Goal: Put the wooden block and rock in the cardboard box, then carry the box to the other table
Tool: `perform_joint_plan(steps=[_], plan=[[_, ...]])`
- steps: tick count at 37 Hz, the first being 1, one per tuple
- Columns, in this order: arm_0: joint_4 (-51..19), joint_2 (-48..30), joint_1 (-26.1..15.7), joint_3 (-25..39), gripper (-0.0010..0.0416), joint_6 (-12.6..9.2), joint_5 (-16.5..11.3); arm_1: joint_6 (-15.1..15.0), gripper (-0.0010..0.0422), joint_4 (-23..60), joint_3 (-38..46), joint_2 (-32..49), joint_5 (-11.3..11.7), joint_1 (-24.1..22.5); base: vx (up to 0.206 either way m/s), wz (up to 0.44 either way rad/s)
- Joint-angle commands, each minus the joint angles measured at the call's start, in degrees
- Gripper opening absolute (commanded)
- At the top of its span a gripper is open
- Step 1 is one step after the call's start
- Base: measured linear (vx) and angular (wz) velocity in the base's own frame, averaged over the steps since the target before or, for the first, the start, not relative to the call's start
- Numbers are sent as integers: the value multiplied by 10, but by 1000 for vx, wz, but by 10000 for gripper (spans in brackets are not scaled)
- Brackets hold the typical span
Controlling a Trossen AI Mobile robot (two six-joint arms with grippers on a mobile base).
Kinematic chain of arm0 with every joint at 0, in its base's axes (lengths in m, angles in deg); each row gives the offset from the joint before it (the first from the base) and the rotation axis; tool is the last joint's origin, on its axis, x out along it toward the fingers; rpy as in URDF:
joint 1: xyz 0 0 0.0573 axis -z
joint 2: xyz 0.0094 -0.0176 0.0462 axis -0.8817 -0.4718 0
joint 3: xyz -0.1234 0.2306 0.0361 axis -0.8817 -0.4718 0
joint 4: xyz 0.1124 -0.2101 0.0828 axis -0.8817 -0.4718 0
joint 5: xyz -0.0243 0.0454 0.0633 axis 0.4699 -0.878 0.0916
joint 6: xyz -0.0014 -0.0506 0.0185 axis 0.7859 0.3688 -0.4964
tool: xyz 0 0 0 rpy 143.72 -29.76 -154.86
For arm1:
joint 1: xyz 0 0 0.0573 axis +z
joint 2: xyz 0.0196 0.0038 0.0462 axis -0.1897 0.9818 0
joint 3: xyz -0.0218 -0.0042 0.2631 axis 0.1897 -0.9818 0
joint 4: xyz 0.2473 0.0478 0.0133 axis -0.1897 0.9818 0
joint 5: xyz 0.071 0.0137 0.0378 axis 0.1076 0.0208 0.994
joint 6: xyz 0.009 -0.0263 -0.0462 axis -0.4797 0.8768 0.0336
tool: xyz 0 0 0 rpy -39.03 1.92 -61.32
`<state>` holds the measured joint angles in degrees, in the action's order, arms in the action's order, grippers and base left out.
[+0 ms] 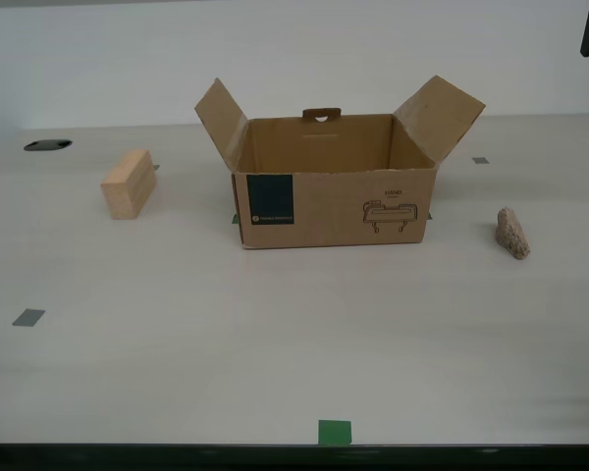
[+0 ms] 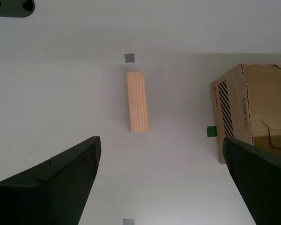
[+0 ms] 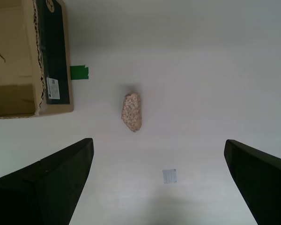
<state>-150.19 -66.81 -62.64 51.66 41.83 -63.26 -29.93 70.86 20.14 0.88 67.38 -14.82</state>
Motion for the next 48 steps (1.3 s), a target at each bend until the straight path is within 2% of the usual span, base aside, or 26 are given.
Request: perform_joint_plan(steps=[1, 11, 14, 21, 48], plan=[[8, 0, 0, -19, 389, 1, -2, 3, 355, -2, 0, 0, 1, 0, 0, 0], [63, -12, -2, -68, 390, 14, -3, 8, 355, -5, 0, 0, 1, 0, 0, 0], [66, -30, -4, -77, 389, 14, -3, 9, 355, -5, 0, 0, 1, 0, 0, 0], [90, -85, -19, -74, 390, 34, -3, 9, 355, -5, 0, 0, 1, 0, 0, 0], [158, -221, -63, -76, 390, 39, -3, 9, 355, -6, -2, 0, 1, 0, 0, 0]])
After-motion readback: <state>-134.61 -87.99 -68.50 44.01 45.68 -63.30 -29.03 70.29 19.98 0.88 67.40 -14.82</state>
